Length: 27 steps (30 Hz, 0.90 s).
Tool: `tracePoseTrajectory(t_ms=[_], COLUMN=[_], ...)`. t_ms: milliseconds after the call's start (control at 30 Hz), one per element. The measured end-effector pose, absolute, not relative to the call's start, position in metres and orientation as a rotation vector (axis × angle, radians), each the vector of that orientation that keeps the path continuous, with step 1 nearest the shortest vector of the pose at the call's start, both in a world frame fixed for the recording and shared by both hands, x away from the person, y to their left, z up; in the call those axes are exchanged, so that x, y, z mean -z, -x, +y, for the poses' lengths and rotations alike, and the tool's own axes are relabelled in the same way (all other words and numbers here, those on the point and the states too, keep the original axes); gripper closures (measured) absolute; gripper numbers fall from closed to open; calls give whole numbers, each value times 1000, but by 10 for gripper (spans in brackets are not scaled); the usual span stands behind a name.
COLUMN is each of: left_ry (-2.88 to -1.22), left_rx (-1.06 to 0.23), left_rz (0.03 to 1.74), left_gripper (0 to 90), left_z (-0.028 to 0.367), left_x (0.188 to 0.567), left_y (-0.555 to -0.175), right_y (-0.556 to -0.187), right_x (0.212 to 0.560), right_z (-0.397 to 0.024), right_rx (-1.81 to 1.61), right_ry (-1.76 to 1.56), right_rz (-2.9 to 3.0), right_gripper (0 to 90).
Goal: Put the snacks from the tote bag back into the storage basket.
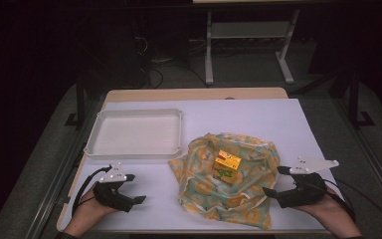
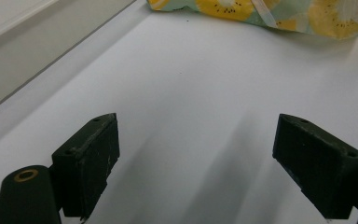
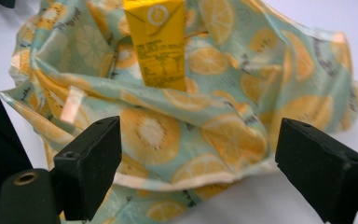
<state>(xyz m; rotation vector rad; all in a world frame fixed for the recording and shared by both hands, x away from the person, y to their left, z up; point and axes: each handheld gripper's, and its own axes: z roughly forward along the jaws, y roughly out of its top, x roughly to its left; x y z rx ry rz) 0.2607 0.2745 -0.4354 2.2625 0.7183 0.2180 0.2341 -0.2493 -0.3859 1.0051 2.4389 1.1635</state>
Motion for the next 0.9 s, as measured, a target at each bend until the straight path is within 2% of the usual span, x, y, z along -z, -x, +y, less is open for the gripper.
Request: tracePoseTrajectory(t_ms=[333, 900], left_ry=[-2268, -2261], left_rx=[-220, -217], left_rz=[718, 722], left_gripper=[141, 141], left_z=[275, 276], left_x=[435, 435], left_y=[-260, -259], right_y=[-244, -256], right_x=[376, 367], right_z=[-232, -192], right_rx=[-1177, -1210], right_ry=[-975, -840], right_rz=[2490, 2620], right_gripper=[239, 605])
